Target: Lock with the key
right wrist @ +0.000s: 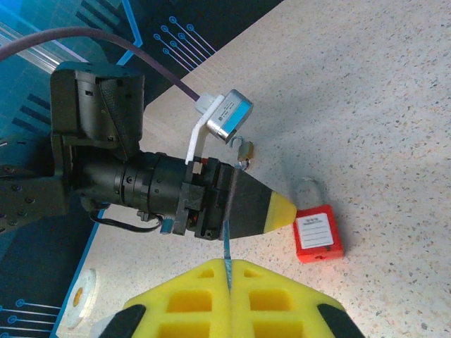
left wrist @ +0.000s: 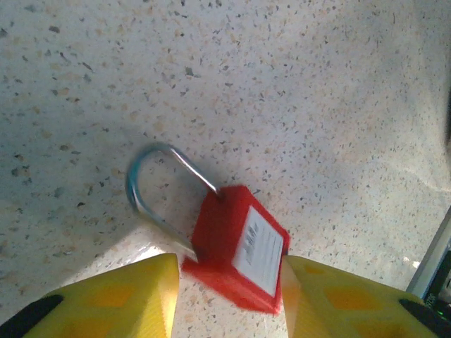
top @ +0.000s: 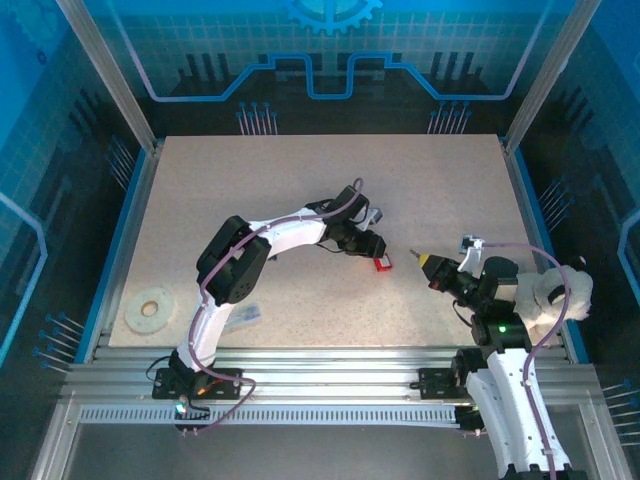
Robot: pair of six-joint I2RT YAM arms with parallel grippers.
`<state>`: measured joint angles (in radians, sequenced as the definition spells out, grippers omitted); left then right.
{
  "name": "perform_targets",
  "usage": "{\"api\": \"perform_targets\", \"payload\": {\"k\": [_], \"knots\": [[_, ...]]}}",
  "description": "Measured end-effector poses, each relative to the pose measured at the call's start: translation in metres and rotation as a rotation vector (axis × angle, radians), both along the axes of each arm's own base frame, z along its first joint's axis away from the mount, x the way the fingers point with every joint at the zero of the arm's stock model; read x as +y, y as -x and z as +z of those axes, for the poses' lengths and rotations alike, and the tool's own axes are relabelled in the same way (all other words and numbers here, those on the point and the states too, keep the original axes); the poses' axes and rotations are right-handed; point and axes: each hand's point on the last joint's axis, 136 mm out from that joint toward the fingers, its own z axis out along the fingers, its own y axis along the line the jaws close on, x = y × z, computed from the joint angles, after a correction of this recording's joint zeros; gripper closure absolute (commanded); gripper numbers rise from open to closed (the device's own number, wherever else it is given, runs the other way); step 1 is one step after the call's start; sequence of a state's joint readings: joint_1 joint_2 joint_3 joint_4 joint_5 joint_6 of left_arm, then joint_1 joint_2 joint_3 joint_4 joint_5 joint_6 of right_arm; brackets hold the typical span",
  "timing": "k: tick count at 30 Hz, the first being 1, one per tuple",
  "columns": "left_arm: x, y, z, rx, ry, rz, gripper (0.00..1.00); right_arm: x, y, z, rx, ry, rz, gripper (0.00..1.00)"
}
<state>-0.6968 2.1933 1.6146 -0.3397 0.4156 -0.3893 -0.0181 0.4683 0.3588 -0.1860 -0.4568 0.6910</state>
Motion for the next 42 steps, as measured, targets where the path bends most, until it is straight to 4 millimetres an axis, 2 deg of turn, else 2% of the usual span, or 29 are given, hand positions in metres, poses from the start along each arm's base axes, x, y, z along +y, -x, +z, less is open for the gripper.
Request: {"api": "perform_targets", "payload": {"k": [9, 14, 16, 19, 20, 22, 24, 27, 29, 35, 38, 42], "knots": [[0.0, -0.008, 0.014, -0.043, -0.026, -0.017, 0.51, -0.001, 0.0, 0.0, 0.0, 0.0, -0.003, 1.0], [0.013, -0.014, 0.026, -0.074, -0.044, 0.011, 0.42, -0.001, -0.001, 0.0, 0.0, 0.0, -0.004, 1.0], [0.023, -0.012, 0.043, -0.104, -0.039, 0.03, 0.41, -0.001, -0.001, 0.0, 0.0, 0.0, -0.004, 1.0], [0.044, -0.005, 0.086, -0.195, -0.006, 0.076, 0.37, -0.001, -0.001, -0.001, 0.001, 0.002, -0.008, 1.0], [0.053, 0.0, 0.105, -0.244, 0.017, 0.101, 0.32, -0.002, -0.001, -0.002, 0.003, 0.003, -0.009, 1.0], [0.07, 0.012, 0.139, -0.336, 0.073, 0.148, 0.14, -0.003, -0.002, -0.003, 0.006, 0.006, -0.016, 1.0], [0.091, 0.028, 0.168, -0.431, 0.126, 0.203, 0.03, -0.005, -0.003, -0.005, 0.011, 0.011, -0.029, 1.0], [0.121, 0.043, 0.188, -0.54, 0.154, 0.284, 0.01, -0.009, -0.006, -0.01, 0.027, 0.024, -0.052, 1.0], [0.139, 0.05, 0.188, -0.583, 0.146, 0.336, 0.01, -0.01, -0.008, -0.015, 0.044, 0.035, -0.064, 1.0], [0.193, 0.067, 0.163, -0.674, 0.084, 0.495, 0.01, -0.001, -0.01, -0.036, 0.105, 0.111, -0.05, 1.0], [0.214, 0.072, 0.152, -0.718, 0.067, 0.561, 0.01, 0.001, -0.012, -0.045, 0.129, 0.151, -0.058, 1.0], [0.231, 0.073, 0.135, -0.75, 0.04, 0.624, 0.01, 0.004, -0.014, -0.055, 0.156, 0.205, -0.07, 1.0]]}}
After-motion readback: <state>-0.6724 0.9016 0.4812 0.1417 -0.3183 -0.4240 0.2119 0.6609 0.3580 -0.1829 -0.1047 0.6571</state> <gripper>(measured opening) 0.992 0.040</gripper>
